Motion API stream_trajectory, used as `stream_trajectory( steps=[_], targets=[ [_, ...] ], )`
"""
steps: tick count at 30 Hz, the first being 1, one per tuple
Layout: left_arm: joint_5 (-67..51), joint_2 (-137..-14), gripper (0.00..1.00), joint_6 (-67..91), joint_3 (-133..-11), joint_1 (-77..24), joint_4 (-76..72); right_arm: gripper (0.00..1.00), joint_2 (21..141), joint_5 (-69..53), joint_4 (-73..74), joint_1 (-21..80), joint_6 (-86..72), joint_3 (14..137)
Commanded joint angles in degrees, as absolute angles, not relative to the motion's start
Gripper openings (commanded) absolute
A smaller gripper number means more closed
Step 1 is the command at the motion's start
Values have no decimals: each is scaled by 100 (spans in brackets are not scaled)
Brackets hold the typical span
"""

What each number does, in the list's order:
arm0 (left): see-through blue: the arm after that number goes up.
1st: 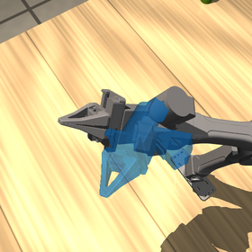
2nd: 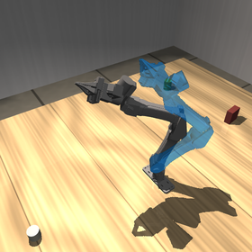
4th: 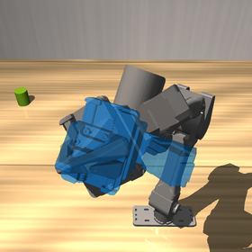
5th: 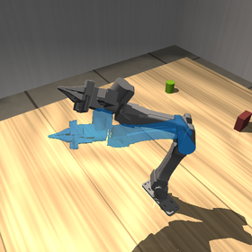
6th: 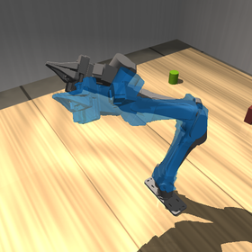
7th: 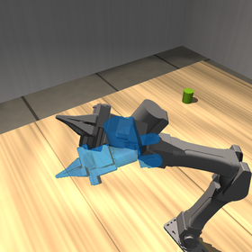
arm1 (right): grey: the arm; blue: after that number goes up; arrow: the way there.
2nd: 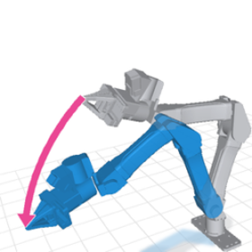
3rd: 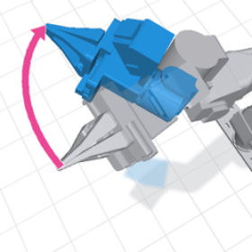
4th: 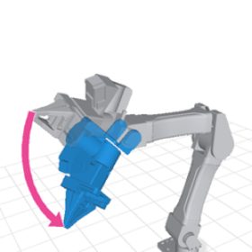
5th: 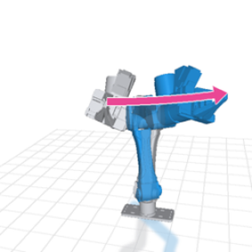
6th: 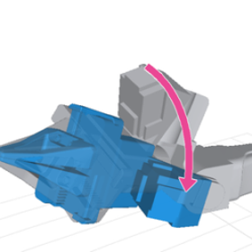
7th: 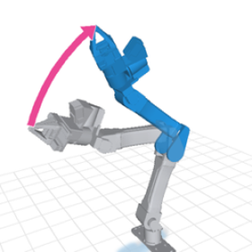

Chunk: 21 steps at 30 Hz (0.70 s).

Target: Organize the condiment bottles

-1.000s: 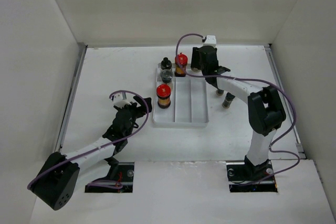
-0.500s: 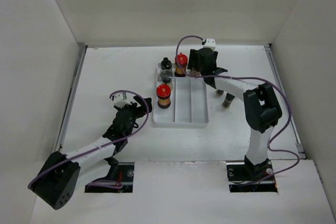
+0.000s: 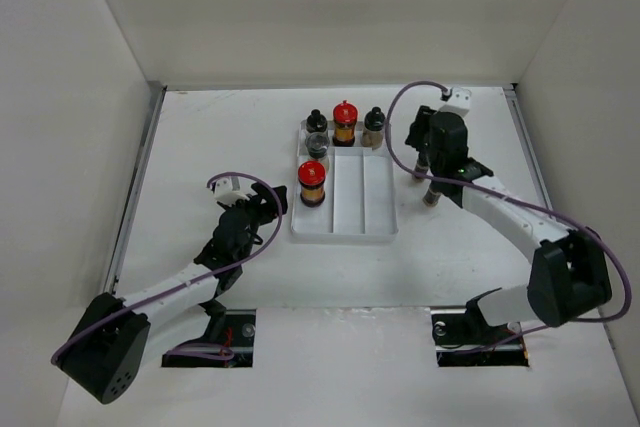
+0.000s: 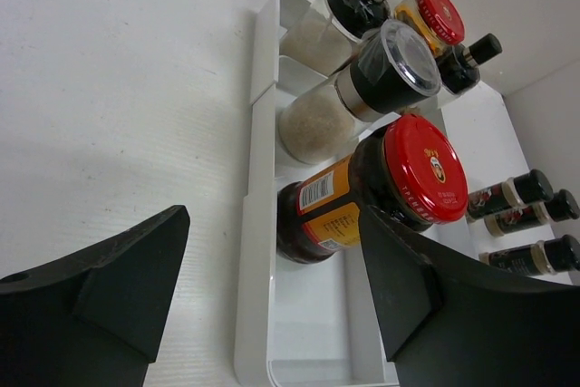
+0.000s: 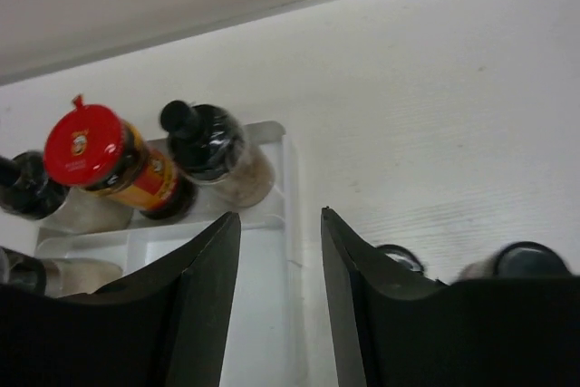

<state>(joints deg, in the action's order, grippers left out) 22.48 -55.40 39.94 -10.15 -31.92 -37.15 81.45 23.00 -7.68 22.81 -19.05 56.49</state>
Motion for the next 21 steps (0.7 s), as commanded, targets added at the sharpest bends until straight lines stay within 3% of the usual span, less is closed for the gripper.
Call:
stream_trajectory(
  steps=[1,3,6,11,21],
  targets=[
    [2232,-5440,72,4060,-967,-3212,-3990,57,7902,2592,-537,2009,-1960,5266],
    [2224,-5440,71,4061,-984,-3230,-3990,78,7884,2680,-431,1886,-1916,5168],
    [2259,-5511,71,4061,-1002,-3247,-3990,86,8006,2611,-220,1824,-1846,5229],
    [2285,-5388,71,4061,-958,-3212,-3990,84,8296,2575,-141,1832,-1749,5361],
    [2233,-5599,71,4104,-976,-3230,-4025,69,8692,2505,-158,1841,-1767,5405]
  ],
)
